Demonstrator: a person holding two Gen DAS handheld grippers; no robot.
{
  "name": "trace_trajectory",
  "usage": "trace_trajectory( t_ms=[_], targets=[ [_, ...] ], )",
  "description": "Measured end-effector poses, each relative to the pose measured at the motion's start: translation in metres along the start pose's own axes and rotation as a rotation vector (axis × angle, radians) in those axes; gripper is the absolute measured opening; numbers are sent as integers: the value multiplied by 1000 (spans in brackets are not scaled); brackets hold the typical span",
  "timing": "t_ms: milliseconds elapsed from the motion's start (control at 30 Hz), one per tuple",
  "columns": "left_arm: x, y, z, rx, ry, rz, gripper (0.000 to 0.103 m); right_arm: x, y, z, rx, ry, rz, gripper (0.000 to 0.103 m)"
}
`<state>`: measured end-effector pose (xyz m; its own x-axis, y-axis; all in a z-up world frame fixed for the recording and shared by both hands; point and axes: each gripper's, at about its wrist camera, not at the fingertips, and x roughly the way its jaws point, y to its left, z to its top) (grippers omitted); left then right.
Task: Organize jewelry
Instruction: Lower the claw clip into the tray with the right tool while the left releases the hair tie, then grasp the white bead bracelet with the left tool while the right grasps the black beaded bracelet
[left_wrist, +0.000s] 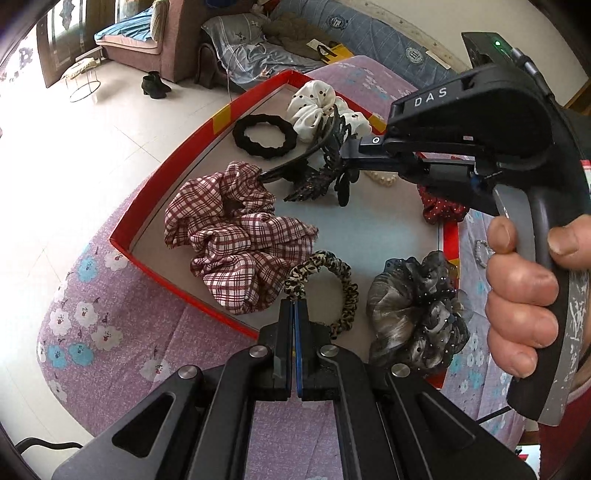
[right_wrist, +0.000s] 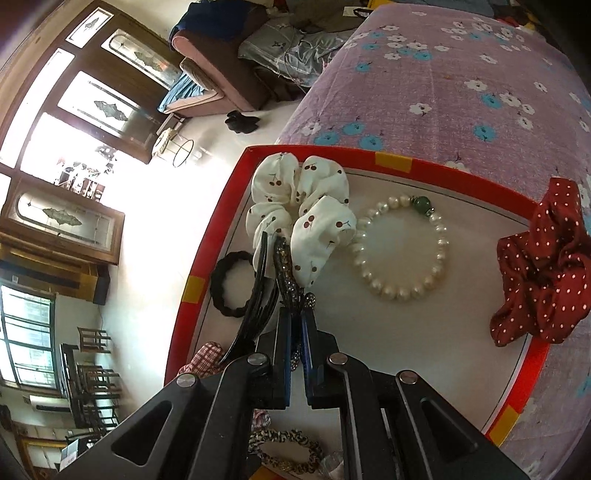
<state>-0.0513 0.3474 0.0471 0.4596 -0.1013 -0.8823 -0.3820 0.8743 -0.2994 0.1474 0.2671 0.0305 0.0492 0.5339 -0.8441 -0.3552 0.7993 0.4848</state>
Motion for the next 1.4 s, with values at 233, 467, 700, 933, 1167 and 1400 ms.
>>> trace_trajectory(
  t_ms=[233, 467, 700, 933, 1167, 1400],
  targets=[
    [-3, 1, -2, -9, -5, 0, 1, 3, -1, -6, 44, 58, 29, 7],
    [-10, -1, -8, -2, -17, 10, 1, 6, 0, -8, 24, 46, 25, 9],
    [-19, -2, -13, -15, -26, 13, 2, 0, 4, -10, -28, 2, -23, 42],
    [-33, -9, -16, -16, -51, 40, 38, -17, 5, -18, -67, -25, -14, 44],
    [-49, -17, -20, 4, -73, 86, 42, -46, -15, -29, -47, -59, 4, 48],
    [-64, -31, -25, 23, -102, 143, 42, -79, -54, -47, 12, -96, 10, 49]
  ],
)
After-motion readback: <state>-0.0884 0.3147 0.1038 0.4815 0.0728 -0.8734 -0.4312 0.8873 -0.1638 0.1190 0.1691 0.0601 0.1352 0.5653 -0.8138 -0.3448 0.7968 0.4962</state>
